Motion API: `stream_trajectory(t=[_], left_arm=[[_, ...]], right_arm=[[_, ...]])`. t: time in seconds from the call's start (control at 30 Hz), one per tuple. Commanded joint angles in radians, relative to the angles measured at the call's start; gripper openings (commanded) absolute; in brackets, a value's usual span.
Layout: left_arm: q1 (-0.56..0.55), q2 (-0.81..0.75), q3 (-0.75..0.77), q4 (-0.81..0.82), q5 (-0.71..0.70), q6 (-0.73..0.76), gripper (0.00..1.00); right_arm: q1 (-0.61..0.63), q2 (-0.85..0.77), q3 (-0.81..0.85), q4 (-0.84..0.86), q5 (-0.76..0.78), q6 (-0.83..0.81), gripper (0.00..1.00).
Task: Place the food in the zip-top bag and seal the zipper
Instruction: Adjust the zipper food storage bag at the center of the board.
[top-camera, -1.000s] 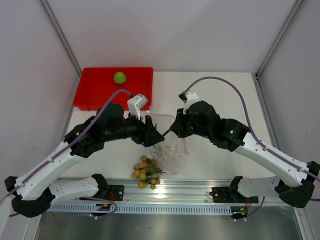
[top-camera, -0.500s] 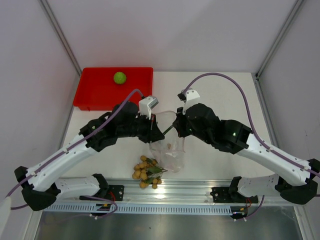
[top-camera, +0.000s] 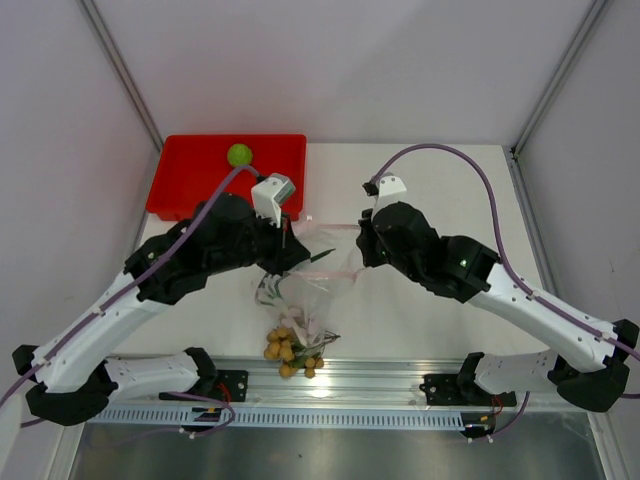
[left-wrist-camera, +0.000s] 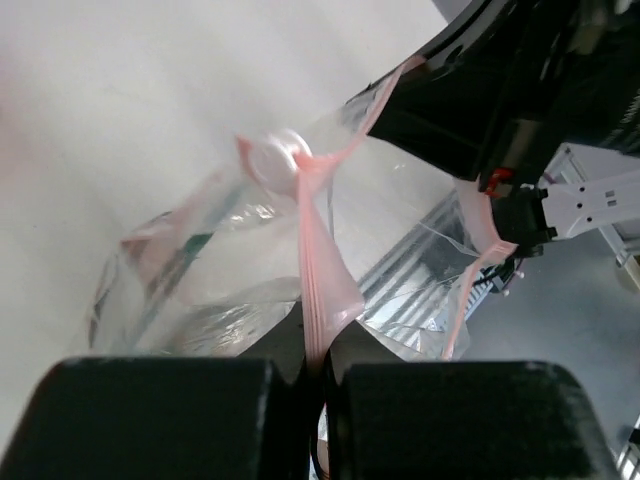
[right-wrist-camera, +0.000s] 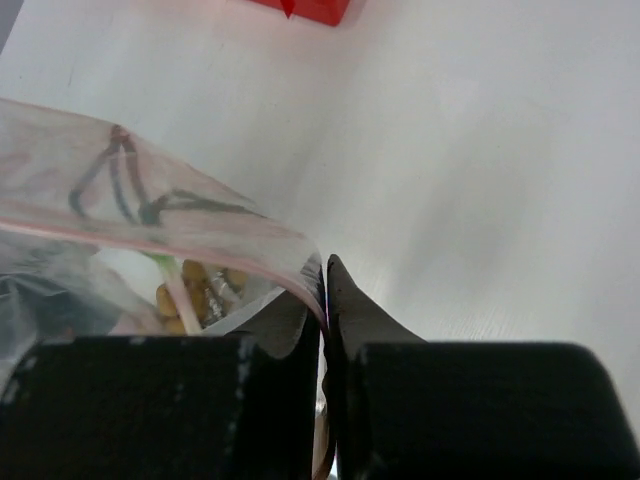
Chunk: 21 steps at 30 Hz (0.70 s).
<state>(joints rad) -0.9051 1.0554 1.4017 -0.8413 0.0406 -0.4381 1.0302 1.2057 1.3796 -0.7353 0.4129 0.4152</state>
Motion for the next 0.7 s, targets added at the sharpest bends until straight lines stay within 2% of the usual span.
stream_trajectory(t=[0.0,0.03,0.1,0.17,0.23,0.27,0.37,0.67], left_arm=[[0.011,-0.031,0.085,-0.038,-0.080,0.068,0.01],[0.015,-0.029,0.092,-0.041,-0.088,0.073,0.01],[0.029,-0.014,0.098,-0.057,-0.119,0.091,0.01],[0.044,0.000,0.095,-0.070,-0.148,0.110,0.01],[0.060,0.020,0.077,-0.079,-0.180,0.121,0.00],[0.075,0.021,0.068,-0.081,-0.191,0.125,0.01],[0.101,0.023,0.022,-0.071,-0.223,0.133,0.01],[0.192,0.000,-0.006,-0.065,-0.222,0.156,0.01]], right_arm=[[-0.024,-0.008,-0.005,0.030,0.008,-0.013,0.07],[-0.027,-0.008,-0.005,0.034,-0.011,-0.018,0.19],[-0.038,-0.018,-0.005,0.051,-0.098,-0.016,0.35],[-0.048,-0.024,-0.013,0.066,-0.181,-0.012,0.49],[-0.053,-0.040,-0.016,0.068,-0.253,-0.004,0.56],[-0.053,-0.049,-0.020,0.073,-0.272,0.007,0.65],[-0.053,-0.116,-0.053,0.091,-0.348,0.028,0.68],[-0.061,-0.362,-0.198,0.096,-0.401,0.119,0.75]])
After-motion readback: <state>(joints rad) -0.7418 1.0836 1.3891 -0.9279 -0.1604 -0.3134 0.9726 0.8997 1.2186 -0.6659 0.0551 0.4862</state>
